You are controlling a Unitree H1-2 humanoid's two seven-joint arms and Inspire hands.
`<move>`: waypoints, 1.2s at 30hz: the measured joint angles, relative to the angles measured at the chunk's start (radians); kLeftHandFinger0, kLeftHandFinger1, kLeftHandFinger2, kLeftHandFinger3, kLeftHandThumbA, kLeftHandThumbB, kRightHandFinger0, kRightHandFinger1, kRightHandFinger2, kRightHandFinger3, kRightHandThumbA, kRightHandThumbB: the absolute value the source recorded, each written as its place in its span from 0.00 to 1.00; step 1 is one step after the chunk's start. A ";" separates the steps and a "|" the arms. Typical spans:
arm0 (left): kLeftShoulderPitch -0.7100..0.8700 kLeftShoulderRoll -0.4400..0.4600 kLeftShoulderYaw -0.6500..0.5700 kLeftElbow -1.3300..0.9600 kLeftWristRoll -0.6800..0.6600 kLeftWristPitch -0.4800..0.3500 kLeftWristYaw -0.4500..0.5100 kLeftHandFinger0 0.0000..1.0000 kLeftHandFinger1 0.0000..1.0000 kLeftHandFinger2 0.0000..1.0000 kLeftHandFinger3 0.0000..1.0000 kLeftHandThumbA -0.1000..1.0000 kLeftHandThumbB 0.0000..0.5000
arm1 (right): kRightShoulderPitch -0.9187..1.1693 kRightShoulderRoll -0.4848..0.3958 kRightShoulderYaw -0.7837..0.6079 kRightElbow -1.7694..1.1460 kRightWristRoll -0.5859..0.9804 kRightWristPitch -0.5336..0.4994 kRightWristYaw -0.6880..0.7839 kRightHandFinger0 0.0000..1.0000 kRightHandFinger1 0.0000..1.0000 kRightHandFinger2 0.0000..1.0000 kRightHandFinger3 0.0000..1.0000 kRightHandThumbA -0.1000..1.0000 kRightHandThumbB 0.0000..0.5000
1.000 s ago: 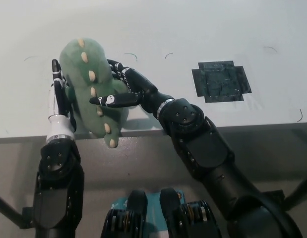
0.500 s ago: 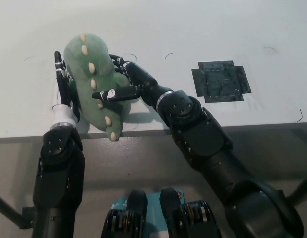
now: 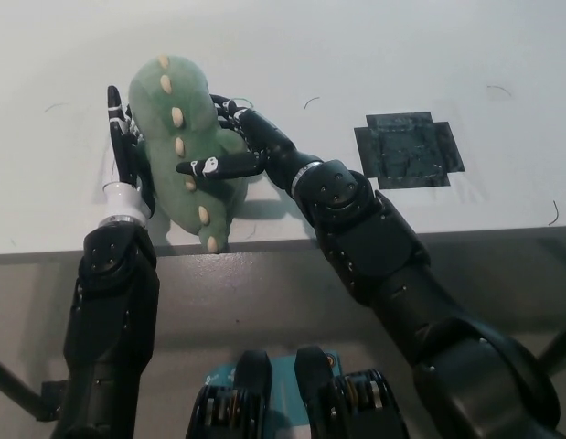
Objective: Use both hands to pick up a dinasour on the right side and move it to the left side
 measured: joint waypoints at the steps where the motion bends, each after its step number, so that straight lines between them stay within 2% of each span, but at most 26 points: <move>1: 0.000 0.000 0.000 0.001 -0.001 -0.002 -0.002 1.00 1.00 1.00 1.00 1.00 0.43 | 0.000 0.000 -0.001 0.000 0.000 0.000 0.000 1.00 1.00 1.00 1.00 1.00 0.24; 2: 0.000 0.001 -0.001 0.001 -0.003 -0.004 -0.003 1.00 1.00 1.00 1.00 1.00 0.45 | 0.000 0.000 -0.002 0.000 -0.001 0.000 0.000 1.00 1.00 1.00 1.00 1.00 0.27; 4: 0.000 0.002 -0.002 0.001 -0.004 -0.006 -0.005 1.00 1.00 1.00 1.00 1.00 0.44 | 0.000 0.000 -0.002 0.000 -0.002 0.000 -0.001 1.00 1.00 1.00 1.00 1.00 0.29; 5: 0.000 0.003 -0.003 0.002 -0.004 -0.006 -0.007 1.00 1.00 1.00 1.00 1.00 0.45 | 0.000 0.000 -0.002 0.000 -0.003 0.000 -0.003 1.00 1.00 1.00 1.00 1.00 0.25; 7: 0.000 0.007 -0.010 0.004 -0.002 -0.007 -0.008 1.00 1.00 1.00 1.00 1.00 0.51 | 0.000 0.000 -0.003 -0.001 -0.003 0.001 -0.005 1.00 1.00 1.00 1.00 1.00 0.25; 10: 0.000 0.017 -0.025 0.005 0.004 -0.006 -0.009 1.00 1.00 1.00 1.00 1.00 0.54 | 0.000 0.000 -0.003 -0.001 -0.004 0.001 -0.008 1.00 1.00 1.00 1.00 1.00 0.25; 13: -0.001 0.022 -0.032 0.007 0.008 -0.003 -0.009 1.00 1.00 1.00 1.00 1.00 0.67 | 0.001 -0.003 -0.005 -0.001 -0.004 0.001 -0.009 1.00 1.00 1.00 1.00 1.00 0.25; 16: -0.008 0.023 -0.031 0.012 0.010 0.005 -0.008 1.00 1.00 1.00 1.00 1.00 0.79 | 0.002 -0.008 -0.010 -0.006 -0.004 0.004 -0.008 1.00 1.00 1.00 1.00 1.00 0.22; 18: -0.012 0.025 -0.031 0.014 0.010 0.010 -0.009 1.00 1.00 1.00 1.00 1.00 0.83 | 0.002 -0.012 -0.018 -0.006 -0.003 0.004 -0.008 1.00 1.00 1.00 1.00 1.00 0.21; 22: -0.015 0.035 -0.031 0.023 0.009 0.013 -0.013 1.00 1.00 1.00 1.00 1.00 0.81 | 0.004 -0.021 -0.034 -0.007 -0.002 0.004 -0.006 1.00 1.00 1.00 1.00 1.00 0.23; 24: -0.015 0.041 -0.030 0.030 0.008 0.012 -0.016 1.00 1.00 1.00 1.00 1.00 0.74 | 0.007 -0.027 -0.040 -0.010 -0.001 0.004 -0.003 1.00 1.00 1.00 1.00 1.00 0.33; 25: -0.015 0.043 -0.029 0.032 0.007 0.012 -0.018 1.00 1.00 1.00 1.00 1.00 0.71 | 0.008 -0.030 -0.042 -0.010 -0.001 0.004 -0.002 1.00 1.00 1.00 1.00 1.00 0.33; 26: -0.015 0.046 -0.029 0.033 0.006 0.012 -0.021 1.00 1.00 1.00 1.00 1.00 0.71 | 0.010 -0.036 -0.045 -0.009 -0.001 0.003 -0.002 1.00 1.00 1.00 1.00 1.00 0.38; 29: -0.014 0.057 -0.027 0.035 0.006 0.011 -0.027 1.00 1.00 1.00 1.00 1.00 0.72 | 0.013 -0.048 -0.063 -0.005 0.004 0.000 0.004 1.00 1.00 1.00 1.00 1.00 0.41; 32: -0.007 0.072 -0.018 0.035 0.004 0.011 -0.031 1.00 1.00 1.00 1.00 1.00 0.68 | 0.025 -0.068 -0.081 -0.018 0.008 0.003 0.014 1.00 1.00 1.00 1.00 1.00 0.44; 33: -0.004 0.075 -0.015 0.035 0.003 0.010 -0.033 1.00 1.00 1.00 1.00 1.00 0.72 | 0.028 -0.072 -0.085 -0.025 0.009 0.005 0.016 1.00 1.00 1.00 1.00 1.00 0.43; 36: 0.007 0.088 -0.007 0.029 -0.002 0.010 -0.040 1.00 1.00 1.00 1.00 1.00 0.67 | 0.038 -0.083 -0.089 -0.047 0.010 0.010 0.019 1.00 1.00 1.00 1.00 1.00 0.41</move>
